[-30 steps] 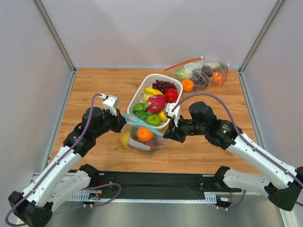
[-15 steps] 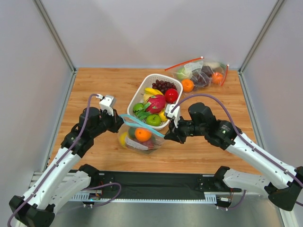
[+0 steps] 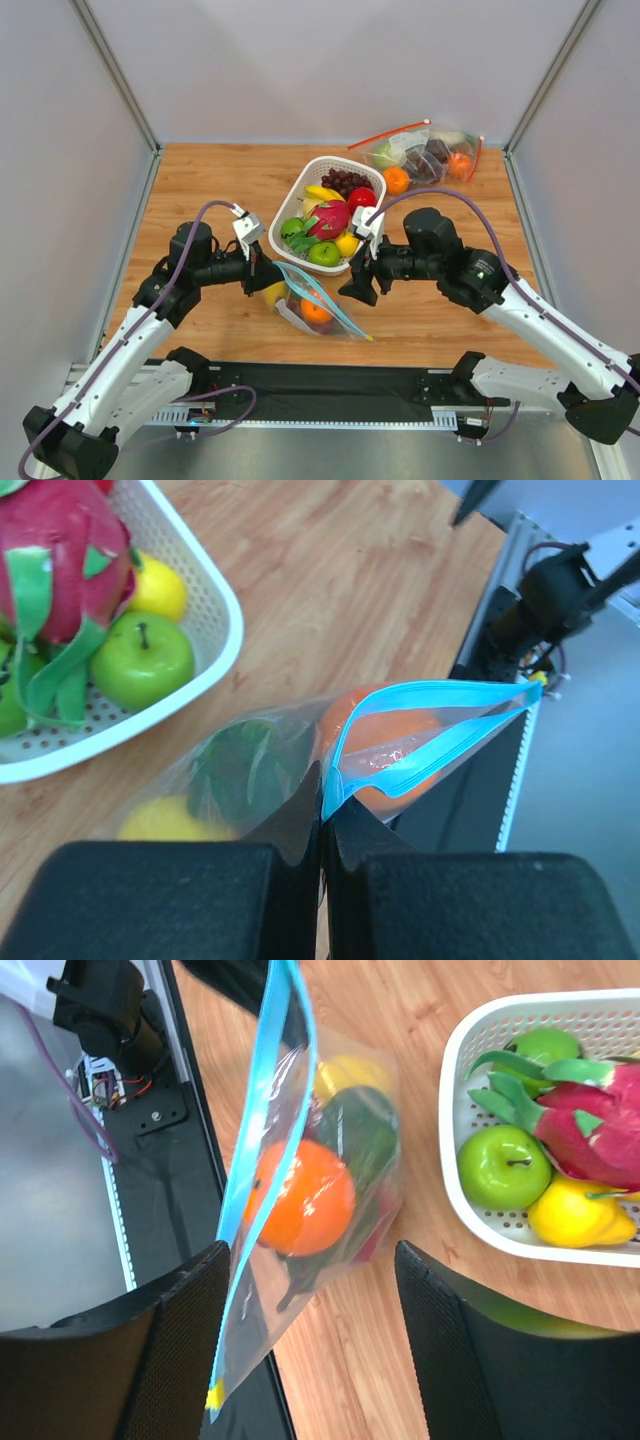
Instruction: Open the zip-top bag and remove the fake food
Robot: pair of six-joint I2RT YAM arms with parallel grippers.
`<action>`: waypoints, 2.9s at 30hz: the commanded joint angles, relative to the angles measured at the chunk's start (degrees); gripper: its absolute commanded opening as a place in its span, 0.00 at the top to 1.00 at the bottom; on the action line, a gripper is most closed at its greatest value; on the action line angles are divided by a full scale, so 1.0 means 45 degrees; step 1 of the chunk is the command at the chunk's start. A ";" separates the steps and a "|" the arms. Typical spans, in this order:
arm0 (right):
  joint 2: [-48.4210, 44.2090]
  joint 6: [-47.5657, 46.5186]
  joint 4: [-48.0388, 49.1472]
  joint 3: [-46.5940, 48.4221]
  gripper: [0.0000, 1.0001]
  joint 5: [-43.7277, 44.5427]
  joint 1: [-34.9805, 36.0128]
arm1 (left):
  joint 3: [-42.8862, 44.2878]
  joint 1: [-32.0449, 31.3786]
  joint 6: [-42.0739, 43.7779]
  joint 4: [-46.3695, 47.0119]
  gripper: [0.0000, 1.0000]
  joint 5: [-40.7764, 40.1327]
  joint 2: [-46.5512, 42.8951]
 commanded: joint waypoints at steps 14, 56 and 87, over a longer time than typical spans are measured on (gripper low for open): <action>0.2165 0.1377 0.2965 0.0821 0.23 0.0658 0.0323 | 0.0229 0.0032 0.0164 0.0886 1.00 0.2107 0.0143; 0.4296 0.0966 0.2244 0.1484 1.00 0.3235 0.2139 | 0.0306 0.0032 -0.0011 0.0692 0.81 0.0142 -0.0383; 0.5564 0.2900 0.1970 0.2305 1.00 0.4798 0.2139 | -0.1549 -0.1549 -0.9680 -0.0440 0.45 -0.6270 -0.4643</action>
